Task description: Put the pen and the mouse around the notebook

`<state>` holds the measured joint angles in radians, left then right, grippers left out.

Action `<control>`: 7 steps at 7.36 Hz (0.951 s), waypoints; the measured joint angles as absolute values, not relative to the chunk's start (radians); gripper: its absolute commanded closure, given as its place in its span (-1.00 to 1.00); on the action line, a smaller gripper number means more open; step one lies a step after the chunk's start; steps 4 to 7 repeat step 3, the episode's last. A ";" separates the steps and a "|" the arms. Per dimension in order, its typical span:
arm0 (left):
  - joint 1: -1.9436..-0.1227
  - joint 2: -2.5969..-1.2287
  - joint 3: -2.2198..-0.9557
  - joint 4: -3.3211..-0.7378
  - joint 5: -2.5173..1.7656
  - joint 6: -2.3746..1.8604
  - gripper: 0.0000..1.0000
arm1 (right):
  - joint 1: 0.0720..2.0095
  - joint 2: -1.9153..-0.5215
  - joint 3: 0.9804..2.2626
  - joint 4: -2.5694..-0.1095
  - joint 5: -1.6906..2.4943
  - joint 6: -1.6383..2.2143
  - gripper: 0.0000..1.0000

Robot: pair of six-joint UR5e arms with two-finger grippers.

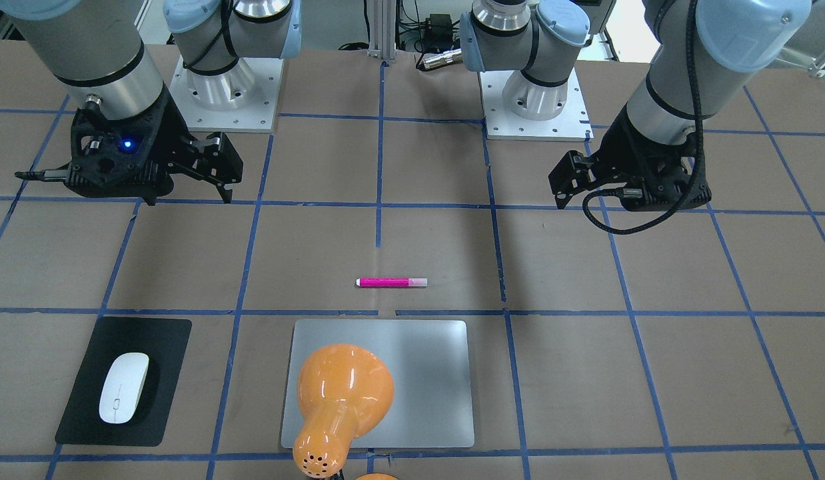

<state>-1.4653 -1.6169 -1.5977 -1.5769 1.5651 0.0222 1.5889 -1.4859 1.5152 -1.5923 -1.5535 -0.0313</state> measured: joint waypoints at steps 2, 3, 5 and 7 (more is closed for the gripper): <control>-1.466 -1.591 -1.621 -1.582 1.561 0.022 -1.00 | 1.596 -1.485 1.524 -1.554 -1.547 -0.024 -1.00; -1.466 -1.583 -1.633 -1.582 1.559 0.022 -1.00 | 1.597 -1.477 1.527 -1.561 -1.535 -0.004 -1.00; -1.466 -1.583 -1.633 -1.582 1.559 0.022 -1.00 | 1.597 -1.477 1.527 -1.561 -1.535 -0.004 -1.00; -1.466 -1.583 -1.633 -1.582 1.559 0.022 -1.00 | 1.597 -1.477 1.527 -1.561 -1.535 -0.004 -1.00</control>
